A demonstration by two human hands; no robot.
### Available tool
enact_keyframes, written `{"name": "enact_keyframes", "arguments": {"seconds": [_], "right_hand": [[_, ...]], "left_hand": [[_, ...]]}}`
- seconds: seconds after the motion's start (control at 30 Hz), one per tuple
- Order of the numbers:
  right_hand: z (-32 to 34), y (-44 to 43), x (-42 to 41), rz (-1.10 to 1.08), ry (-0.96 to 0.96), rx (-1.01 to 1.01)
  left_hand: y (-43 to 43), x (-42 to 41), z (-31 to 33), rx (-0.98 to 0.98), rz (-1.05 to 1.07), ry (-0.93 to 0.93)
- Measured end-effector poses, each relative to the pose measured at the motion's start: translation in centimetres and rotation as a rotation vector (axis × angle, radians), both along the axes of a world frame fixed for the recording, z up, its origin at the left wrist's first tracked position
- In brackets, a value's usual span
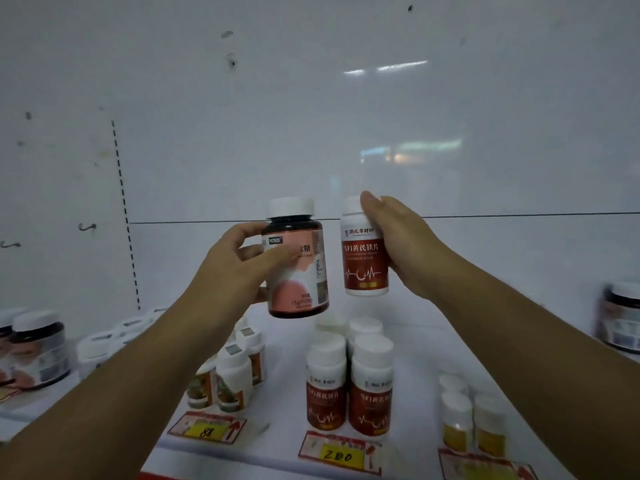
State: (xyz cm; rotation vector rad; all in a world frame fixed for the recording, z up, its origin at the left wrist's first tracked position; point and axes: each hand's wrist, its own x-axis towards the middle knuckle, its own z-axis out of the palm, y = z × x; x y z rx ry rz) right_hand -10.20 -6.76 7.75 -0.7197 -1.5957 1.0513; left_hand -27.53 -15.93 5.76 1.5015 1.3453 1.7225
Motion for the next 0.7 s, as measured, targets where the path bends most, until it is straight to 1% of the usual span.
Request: {"name": "enact_keyframes", "arguments": {"seconds": [0.1,0.17,0.23,0.3,0.37,0.6,0.7], "right_hand": [[-0.2,3.8,-0.6,0.006,-0.009,-0.001],[-0.9,6.3,-1.0,0.013,-0.062,-0.009],[-1.7,8.3,-1.4,0.011,-0.154,-0.013],[-2.5,10.0,-1.6,0.021,-0.248,-0.03],[-3.4,11.1,-1.6,0.072,-0.344,-0.045],[-5.4,12.4,-1.9,0.2,-0.599,-0.146],[-5.9,12.4,-1.9,0.27,-0.698,-0.261]], "left_hand": [[2.4,-1.0,0.3,-0.012,-0.005,-0.026],[3.8,-1.7,-0.1,-0.024,-0.02,-0.029],[5.2,-2.4,-0.4,-0.066,-0.052,0.011],[6.4,-3.1,-0.4,-0.119,-0.081,0.093],[7.6,-3.7,-0.3,-0.141,-0.105,0.17],[10.9,-5.4,0.2,-0.159,-0.204,0.231],[11.6,-5.9,0.2,-0.166,-0.249,0.243]]}}
